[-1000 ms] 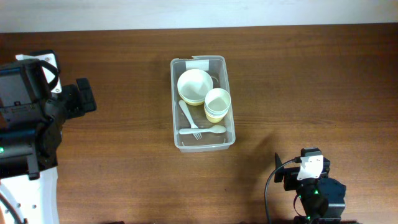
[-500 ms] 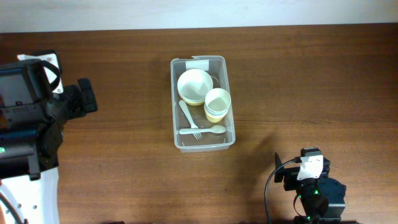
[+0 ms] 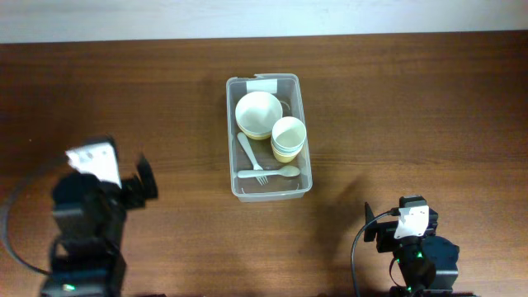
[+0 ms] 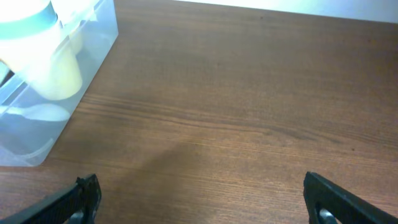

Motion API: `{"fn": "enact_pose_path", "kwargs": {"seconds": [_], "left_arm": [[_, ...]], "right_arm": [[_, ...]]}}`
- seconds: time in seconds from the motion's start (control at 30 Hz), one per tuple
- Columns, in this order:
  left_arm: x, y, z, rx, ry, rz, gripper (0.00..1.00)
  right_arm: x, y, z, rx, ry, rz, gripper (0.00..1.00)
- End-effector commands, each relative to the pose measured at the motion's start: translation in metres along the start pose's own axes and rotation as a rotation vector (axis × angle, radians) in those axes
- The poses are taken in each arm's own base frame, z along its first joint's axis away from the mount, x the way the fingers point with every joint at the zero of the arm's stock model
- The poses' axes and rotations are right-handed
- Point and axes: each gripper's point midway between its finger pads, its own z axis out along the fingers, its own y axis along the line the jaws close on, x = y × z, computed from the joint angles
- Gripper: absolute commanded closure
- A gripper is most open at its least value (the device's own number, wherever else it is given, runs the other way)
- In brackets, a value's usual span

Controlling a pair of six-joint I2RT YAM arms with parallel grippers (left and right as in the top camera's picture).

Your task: Pack container

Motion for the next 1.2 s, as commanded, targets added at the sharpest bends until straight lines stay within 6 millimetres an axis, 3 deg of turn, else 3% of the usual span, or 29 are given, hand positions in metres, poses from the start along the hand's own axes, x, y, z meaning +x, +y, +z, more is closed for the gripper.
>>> {"fn": "enact_pose_path", "kwargs": {"seconds": [0.0, 0.1, 0.2, 0.67, 1.17], "left_arm": [[0.06, -0.022, 0.009, 0.121, -0.028, 0.013, 0.0], [0.099, -0.026, 0.013, 0.142, -0.044, 0.013, 0.0], [0.115, -0.028, 0.011, 0.148, -0.09, 0.015, 0.0], [0.142, -0.039, 0.017, 0.19, -0.153, 0.033, 0.0], [0.143, -0.039, 0.017, 0.19, -0.152, 0.033, 0.0]], "right_arm": [[0.002, -0.003, 0.0, 0.015, 0.001, -0.004, 0.01], [0.002, -0.003, 0.0, 0.015, 0.001, -0.004, 0.01], [0.002, -0.003, 0.0, 0.015, 0.001, -0.004, 0.01], [0.002, -0.003, 0.0, 0.015, 0.001, -0.004, 0.01], [0.002, -0.003, 0.0, 0.015, 0.001, -0.004, 0.01]]}}
